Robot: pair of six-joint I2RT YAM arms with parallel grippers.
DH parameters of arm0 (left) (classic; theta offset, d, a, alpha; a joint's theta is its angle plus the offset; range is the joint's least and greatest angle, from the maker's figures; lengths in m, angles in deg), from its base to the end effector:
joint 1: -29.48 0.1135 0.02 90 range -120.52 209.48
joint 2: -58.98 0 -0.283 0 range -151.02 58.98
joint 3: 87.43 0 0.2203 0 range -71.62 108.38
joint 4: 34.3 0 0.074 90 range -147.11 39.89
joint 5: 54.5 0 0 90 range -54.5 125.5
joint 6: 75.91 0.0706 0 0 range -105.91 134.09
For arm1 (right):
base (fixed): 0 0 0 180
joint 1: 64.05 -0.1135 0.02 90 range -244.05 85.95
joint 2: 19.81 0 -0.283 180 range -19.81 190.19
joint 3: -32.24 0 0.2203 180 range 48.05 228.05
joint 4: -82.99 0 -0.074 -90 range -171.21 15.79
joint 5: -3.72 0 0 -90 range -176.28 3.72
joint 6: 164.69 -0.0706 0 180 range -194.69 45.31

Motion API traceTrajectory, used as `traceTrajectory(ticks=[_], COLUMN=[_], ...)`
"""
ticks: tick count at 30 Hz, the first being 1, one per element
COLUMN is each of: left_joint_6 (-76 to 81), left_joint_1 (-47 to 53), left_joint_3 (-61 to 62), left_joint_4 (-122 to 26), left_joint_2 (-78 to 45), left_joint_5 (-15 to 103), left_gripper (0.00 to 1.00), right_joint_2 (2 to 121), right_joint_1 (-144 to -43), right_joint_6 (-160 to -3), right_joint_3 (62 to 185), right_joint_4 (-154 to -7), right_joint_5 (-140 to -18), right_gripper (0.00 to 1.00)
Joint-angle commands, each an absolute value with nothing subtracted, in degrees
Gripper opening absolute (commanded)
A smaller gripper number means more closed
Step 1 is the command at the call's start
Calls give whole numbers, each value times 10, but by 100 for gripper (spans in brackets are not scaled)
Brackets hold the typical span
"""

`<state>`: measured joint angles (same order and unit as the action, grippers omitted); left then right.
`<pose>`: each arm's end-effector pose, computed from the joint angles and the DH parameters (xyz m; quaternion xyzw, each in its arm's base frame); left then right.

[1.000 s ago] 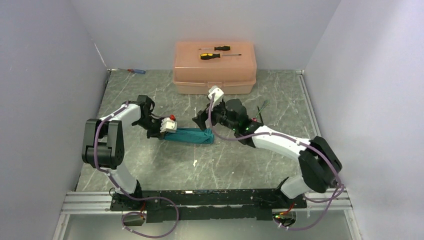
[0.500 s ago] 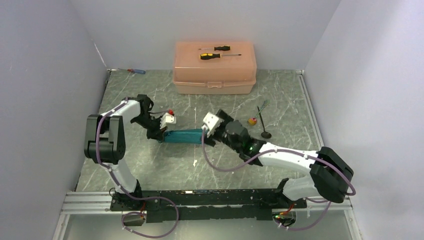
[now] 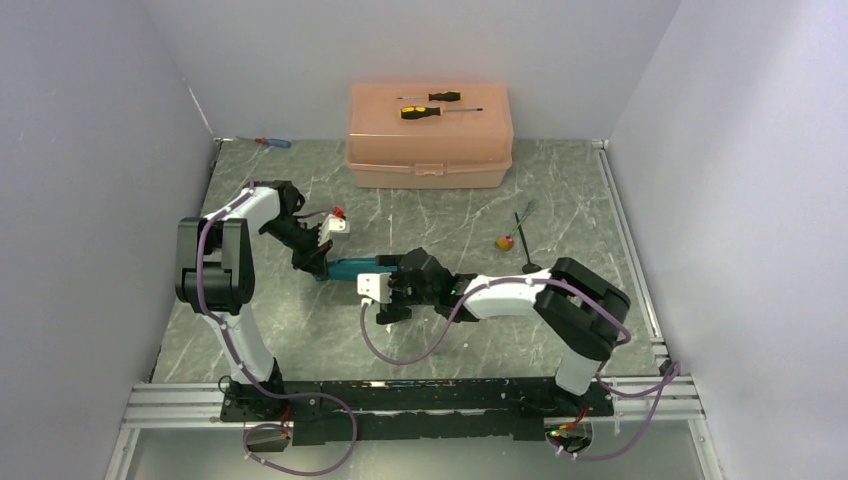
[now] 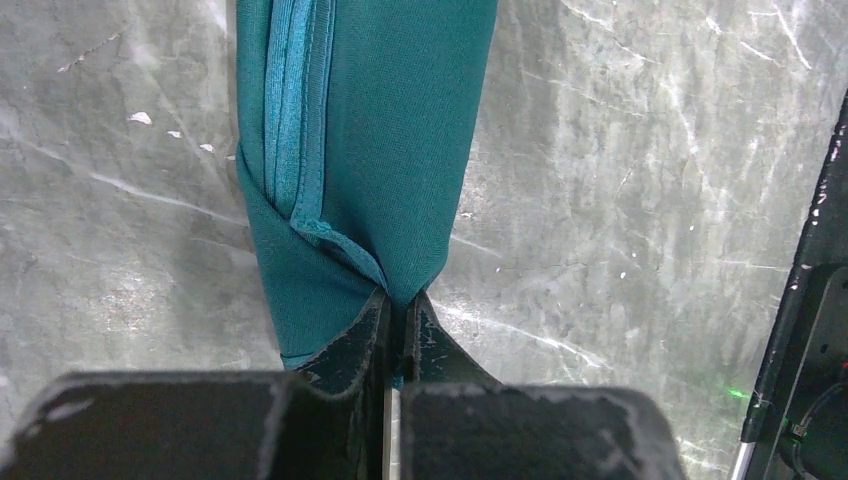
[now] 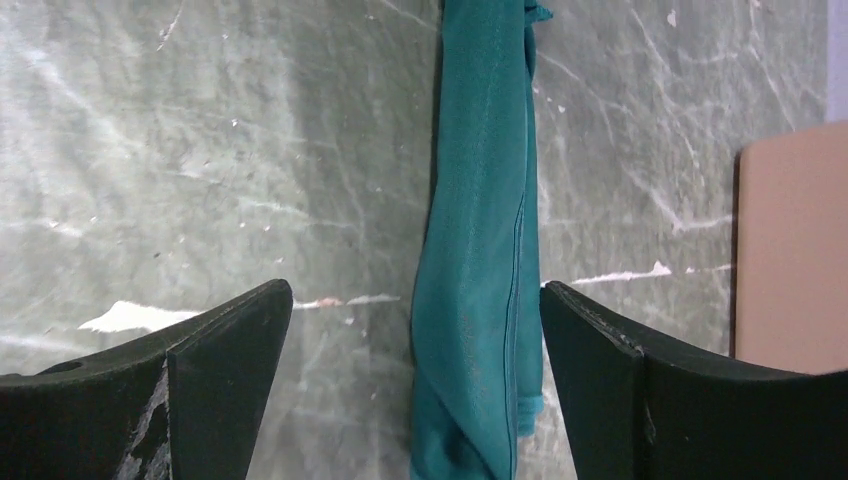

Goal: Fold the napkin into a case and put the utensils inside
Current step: Pick up the smaller rectangle-folded napkin from the center of the board.

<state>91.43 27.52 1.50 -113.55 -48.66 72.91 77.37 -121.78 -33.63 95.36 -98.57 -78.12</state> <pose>0.2948 -0.0530 0.1837 0.5858 0.7417 -0.2934 0.1436 0.1833 0.3091 0.1936 -0.6862 0.5432 0.1313 0.4657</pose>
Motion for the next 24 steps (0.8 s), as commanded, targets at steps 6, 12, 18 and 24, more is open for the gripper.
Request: traceTrajectory(ticks=[6, 12, 18, 24], left_joint_6=[938, 946, 963, 972], left_joint_1=[278, 282, 283, 285], left_joint_3=[29, 47, 63, 96], left_joint_4=[-1189, -1208, -1240, -1276], left_joint_2=[-483, -489, -484, -481], left_joint_5=[747, 743, 736, 738], left_gripper=[3, 3, 3, 3], right_joint_2=[861, 902, 943, 972], right_joint_1=[-1210, -1211, -1212, -1211], right_joint_6=[-224, -191, -204, -234], right_joint_3=[998, 1006, 1035, 1098], right_joint_4=[-1065, -1087, -1108, -1017], right_joint_5=[-782, -816, -862, -857], right_gripper=[88, 80, 67, 35])
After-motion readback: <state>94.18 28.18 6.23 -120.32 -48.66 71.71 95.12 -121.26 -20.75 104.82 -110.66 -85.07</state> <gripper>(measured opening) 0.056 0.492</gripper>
